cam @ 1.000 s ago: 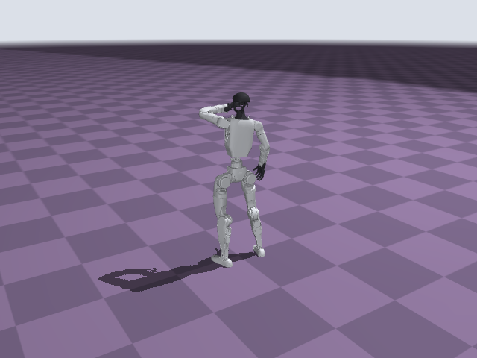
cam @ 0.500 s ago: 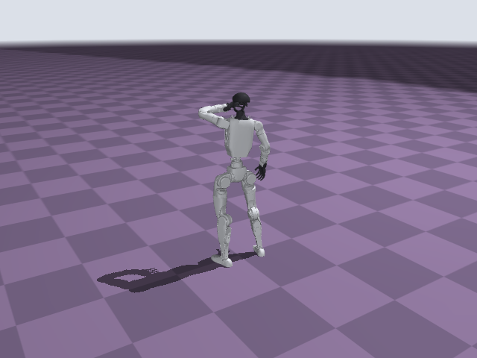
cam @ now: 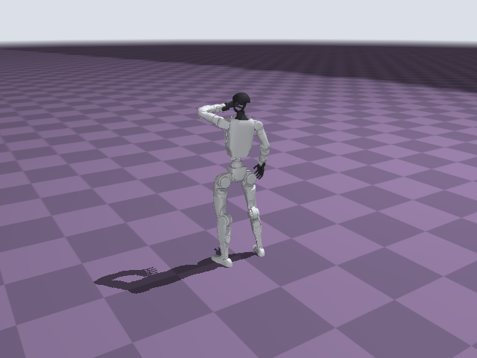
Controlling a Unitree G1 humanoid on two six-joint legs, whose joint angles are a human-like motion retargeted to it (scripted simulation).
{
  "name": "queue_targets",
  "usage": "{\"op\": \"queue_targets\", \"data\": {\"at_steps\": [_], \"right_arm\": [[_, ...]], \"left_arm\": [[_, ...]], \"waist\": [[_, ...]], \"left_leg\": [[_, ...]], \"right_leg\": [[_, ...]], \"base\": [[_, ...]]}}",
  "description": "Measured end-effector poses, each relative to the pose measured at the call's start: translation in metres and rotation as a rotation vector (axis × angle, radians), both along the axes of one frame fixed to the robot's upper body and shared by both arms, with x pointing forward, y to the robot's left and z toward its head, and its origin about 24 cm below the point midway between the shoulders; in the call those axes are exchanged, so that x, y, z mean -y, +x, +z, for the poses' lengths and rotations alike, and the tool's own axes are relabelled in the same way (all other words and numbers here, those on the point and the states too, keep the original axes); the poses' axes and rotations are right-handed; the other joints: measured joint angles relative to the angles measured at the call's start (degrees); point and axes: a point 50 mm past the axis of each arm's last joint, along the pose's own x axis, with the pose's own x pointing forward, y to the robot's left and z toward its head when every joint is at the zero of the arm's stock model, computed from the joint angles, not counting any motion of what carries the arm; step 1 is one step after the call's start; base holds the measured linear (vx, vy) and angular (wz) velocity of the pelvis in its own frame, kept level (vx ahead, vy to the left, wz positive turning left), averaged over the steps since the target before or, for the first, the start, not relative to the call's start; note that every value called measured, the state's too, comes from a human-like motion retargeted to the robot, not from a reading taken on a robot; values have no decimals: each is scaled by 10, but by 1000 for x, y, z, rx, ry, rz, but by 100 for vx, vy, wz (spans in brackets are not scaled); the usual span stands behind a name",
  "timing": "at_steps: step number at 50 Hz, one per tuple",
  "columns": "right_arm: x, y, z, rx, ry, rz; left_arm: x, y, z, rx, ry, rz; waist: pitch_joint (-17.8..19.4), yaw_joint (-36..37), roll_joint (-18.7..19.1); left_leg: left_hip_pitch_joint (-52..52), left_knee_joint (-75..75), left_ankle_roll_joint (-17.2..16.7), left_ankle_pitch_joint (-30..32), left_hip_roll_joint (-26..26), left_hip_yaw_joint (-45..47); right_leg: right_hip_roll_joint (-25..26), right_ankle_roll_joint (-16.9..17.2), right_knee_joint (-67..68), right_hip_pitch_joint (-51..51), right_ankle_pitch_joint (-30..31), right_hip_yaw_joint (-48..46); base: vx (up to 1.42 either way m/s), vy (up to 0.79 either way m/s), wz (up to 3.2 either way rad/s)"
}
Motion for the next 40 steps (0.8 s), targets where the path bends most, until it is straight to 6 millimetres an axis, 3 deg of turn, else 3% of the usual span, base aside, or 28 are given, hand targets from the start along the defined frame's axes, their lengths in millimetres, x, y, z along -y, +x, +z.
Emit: {"op": "queue_targets", "data": {"at_steps": [3, 6, 15, 18, 21, 28, 32, 35, 40], "right_arm": [[2, -1, 2, 10, -1, -12], [6, -7, 0, -12, -9, -29], [9, -26, -11, -111, -18, -65], [7, -23, -11, -106, -18, -55], [7, -15, -8, -84, -20, -37], [10, 2, 2, -5, -30, -21], [13, -2, 4, 0, -34, -43], [15, -11, 0, -32, -31, -64], [10, -26, -9, -102, -16, -69]], "left_arm": [[-13, 0, -1, -20, -39, 16], [-13, -1, 0, -8, -58, 6], [39, -13, 11, 90, -21, -101], [43, -15, 10, 98, -12, -112], [32, -14, 7, 84, -14, -101], [-13, -12, -2, 19, -74, -39], [-20, -13, -4, 25, -87, -19], [-9, -12, -1, 56, -66, -27], [25, -15, 5, 114, -21, -83]], "waist": [[0, 3, 3], [-2, 4, 7], [-5, -2, 5], [-4, -3, 4], [-4, -2, 6], [-2, -2, 15], [-4, -3, 19], [-6, -3, 18], [-6, 1, 5]], "left_leg": [[1, 0, 0, -1, 2, 4], [0, 0, -1, -1, 2, 0], [-7, 0, -3, 4, -3, -30], [-7, 1, -3, 4, -4, -29], [-5, 1, -3, 3, -3, -22], [-2, 1, -2, 1, -1, -2], [-3, 1, -1, 1, 0, -6], [-4, 1, -1, 2, 0, -16], [-7, 1, -1, 4, -3, -33]], "right_leg": [[2, 1, 2, -2, 0, 4], [2, 1, 2, 0, 0, -1], [-4, -4, -2, 14, -5, -30], [-5, -6, -3, 14, -4, -29], [-4, -6, -3, 11, -3, -21], [0, -4, -2, 0, 1, -1], [0, -3, -1, 1, 0, -5], [-1, -3, 0, 6, -2, -15], [-5, -4, 0, 15, -5, -32]], "base": [[0, 0, -6], [0, 0, 6], [0, 1, 27], [0, 0, 0], [0, 0, -17], [0, -1, -20], [0, 0, 5], [0, 1, 29], [-1, 1, 30]]}}
